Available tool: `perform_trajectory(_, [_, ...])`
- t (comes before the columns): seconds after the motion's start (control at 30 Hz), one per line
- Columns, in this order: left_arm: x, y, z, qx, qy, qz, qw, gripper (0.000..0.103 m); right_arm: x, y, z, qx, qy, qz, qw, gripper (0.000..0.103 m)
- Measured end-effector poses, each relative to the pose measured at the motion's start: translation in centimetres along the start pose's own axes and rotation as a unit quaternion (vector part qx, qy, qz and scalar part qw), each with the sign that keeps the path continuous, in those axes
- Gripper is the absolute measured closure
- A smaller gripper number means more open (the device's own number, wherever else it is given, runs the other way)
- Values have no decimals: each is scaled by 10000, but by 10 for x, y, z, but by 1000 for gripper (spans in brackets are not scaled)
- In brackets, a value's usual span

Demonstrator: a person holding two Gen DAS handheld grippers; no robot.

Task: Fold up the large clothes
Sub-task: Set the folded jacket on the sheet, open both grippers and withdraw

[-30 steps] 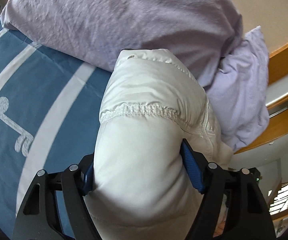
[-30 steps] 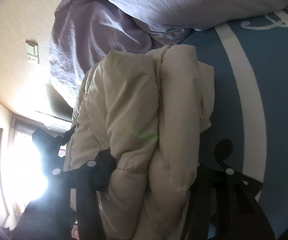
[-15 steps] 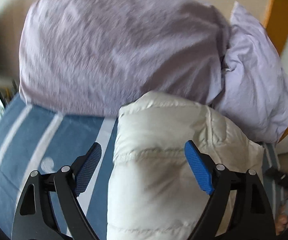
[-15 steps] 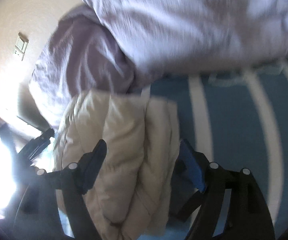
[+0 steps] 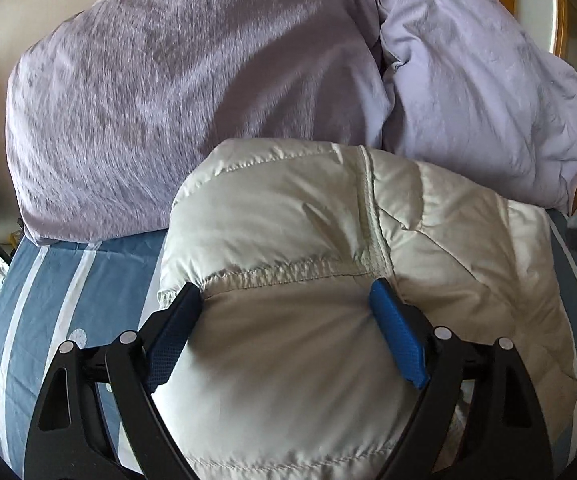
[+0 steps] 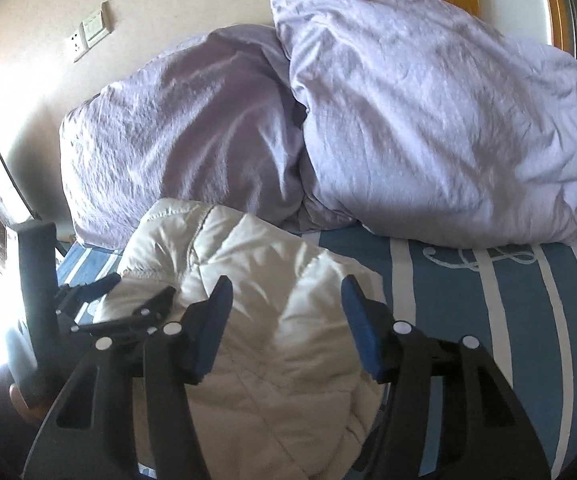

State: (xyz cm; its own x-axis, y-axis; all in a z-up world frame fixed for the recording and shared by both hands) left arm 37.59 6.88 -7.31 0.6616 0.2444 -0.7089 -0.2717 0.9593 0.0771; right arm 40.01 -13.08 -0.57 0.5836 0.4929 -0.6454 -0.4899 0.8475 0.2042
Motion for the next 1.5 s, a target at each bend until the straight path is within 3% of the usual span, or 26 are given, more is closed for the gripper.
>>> perform_trajectory(0.53, [2,-3,-2,98,-118,121,9998,16,39,-7,-42,64,435,-435,9981,47])
perform_trajectory(0.8, [5,-7,-2,209,-212,222,9993,16,57,-20,-63,193,423,-306,9984,44])
perform_trajectory(1.17, [-4,-4,2,239,-165,299,9991,14,57,-25,-59,380,718,-321,9962,40])
perform_trajectory(1.33, [-42,8,-13,35,-303,67,9995,10,14,-22,-61,498,600,-487,9958,18])
perform_trajectory(1.5, [-87,23,-43,-65,-398,-143,9991,6,-35,-8,-73,379,404,-614,9966,4])
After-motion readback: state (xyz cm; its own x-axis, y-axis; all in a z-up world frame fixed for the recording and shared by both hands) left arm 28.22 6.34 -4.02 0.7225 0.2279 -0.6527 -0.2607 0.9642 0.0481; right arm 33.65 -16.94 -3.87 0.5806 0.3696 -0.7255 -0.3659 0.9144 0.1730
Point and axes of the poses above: each gripper's, at about its wrist camera, not at the fingertips, and x roughly the way its jaws point, y to its left, z to its top, the point moved 1 cm from there along x, roughly the way its jaws point, and after that the axes turned 5 degrees about z, right-handed, at the moved point
